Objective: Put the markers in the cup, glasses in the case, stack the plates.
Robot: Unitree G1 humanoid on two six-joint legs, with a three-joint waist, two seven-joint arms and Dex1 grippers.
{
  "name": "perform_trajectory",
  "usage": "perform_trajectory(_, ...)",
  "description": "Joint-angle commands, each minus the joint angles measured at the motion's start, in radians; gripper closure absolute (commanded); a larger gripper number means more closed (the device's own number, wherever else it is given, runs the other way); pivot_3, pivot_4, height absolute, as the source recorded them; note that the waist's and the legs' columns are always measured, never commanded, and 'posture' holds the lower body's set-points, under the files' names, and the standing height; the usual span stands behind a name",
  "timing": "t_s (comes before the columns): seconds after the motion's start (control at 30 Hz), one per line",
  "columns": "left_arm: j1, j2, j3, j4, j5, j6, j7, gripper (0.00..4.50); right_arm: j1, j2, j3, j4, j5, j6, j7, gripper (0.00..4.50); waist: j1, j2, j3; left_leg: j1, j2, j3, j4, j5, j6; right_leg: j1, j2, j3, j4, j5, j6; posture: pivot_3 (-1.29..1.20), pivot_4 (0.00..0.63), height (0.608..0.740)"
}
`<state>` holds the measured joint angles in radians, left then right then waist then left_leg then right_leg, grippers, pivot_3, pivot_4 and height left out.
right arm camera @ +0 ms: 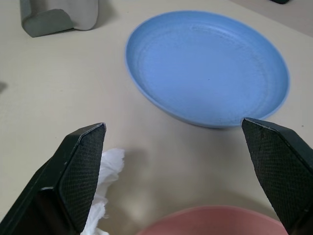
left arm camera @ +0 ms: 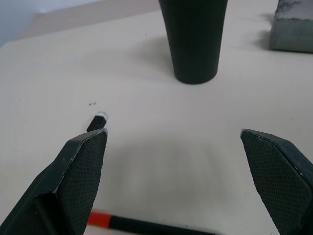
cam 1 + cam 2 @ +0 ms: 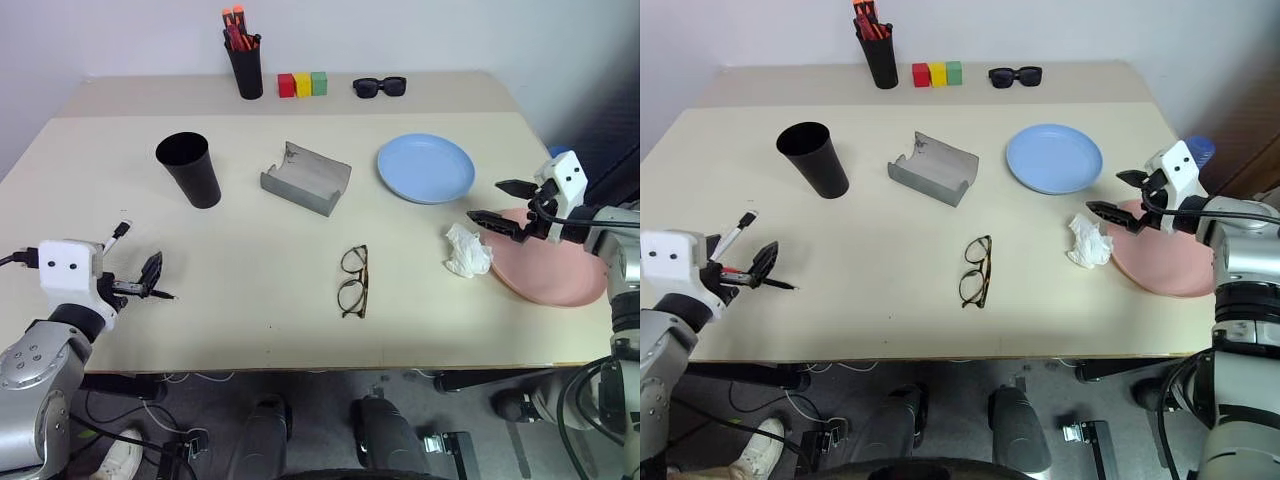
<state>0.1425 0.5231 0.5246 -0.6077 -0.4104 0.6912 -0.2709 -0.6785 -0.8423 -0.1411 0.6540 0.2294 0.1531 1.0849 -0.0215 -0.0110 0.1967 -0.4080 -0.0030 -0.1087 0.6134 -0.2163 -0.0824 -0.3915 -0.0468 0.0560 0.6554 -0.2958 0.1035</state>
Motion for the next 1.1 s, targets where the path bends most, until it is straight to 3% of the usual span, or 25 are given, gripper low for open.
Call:
perform_trajectory(0.03, -0.006, 0.004, 0.007, -0.043, 0.004, 0.008, 0.018, 0.02, -0.037, 0.0, -0.006, 0.009, -0.003, -0.026, -0.001, 0.0, 0.0, 0.0, 0.0, 0.0, 0.0, 0.0, 0.0, 0.0, 0.0, 0.0, 0.0, 0.0, 0.0, 0.0, 0.0, 0.0, 0.15, 0.74)
perform_trajectory(0.57, -0.029, 0.005, -0.015, -0.026, 0.015, 0.006, 0.031, 0.02, -0.019, 0.04, -0.001, -0.048, -0.003, -0.031, -0.025, 0.0, 0.001, 0.0, 0.0, 0.0, 0.0, 0.0, 0.0, 0.0, 0.0, 0.0, 0.0, 0.0, 0.0, 0.0, 0.0, 0.0, 0.15, 0.74)
perform_trajectory(0.87, -0.143, 0.029, -0.107, 0.08, 0.069, 0.025, 0.043, 0.02, 0.074, 0.128, 0.01, -0.354, 0.04, 0.064, -0.094, 0.0, 0.003, 0.0, 0.0, 0.0, 0.0, -0.001, 0.001, 0.0, 0.0, 0.0, 0.0, 0.0, 0.001, 0.0, 0.0, 0.0, 0.15, 0.74)
perform_trajectory(1.0, -0.22, -0.011, -0.108, 0.128, 0.12, 0.116, 0.169, 0.02, 0.111, 0.191, 0.073, -0.565, 0.066, 0.152, -0.11, 0.0, -0.002, 0.0, 0.0, 0.0, 0.0, -0.001, 0.001, 0.0, 0.0, 0.0, 0.001, 0.0, 0.002, 0.001, 0.001, 0.0, 0.15, 0.74)
perform_trajectory(1.1, -0.336, -0.18, -0.034, 0.098, 0.193, 0.261, 0.44, 0.02, 0.145, 0.248, 0.173, -0.734, 0.093, 0.203, -0.088, 0.0, 0.001, 0.0, 0.0, 0.0, 0.0, -0.001, 0.001, 0.0, 0.0, 0.0, 0.0, 0.0, 0.004, 0.001, 0.001, 0.0, 0.15, 0.74)
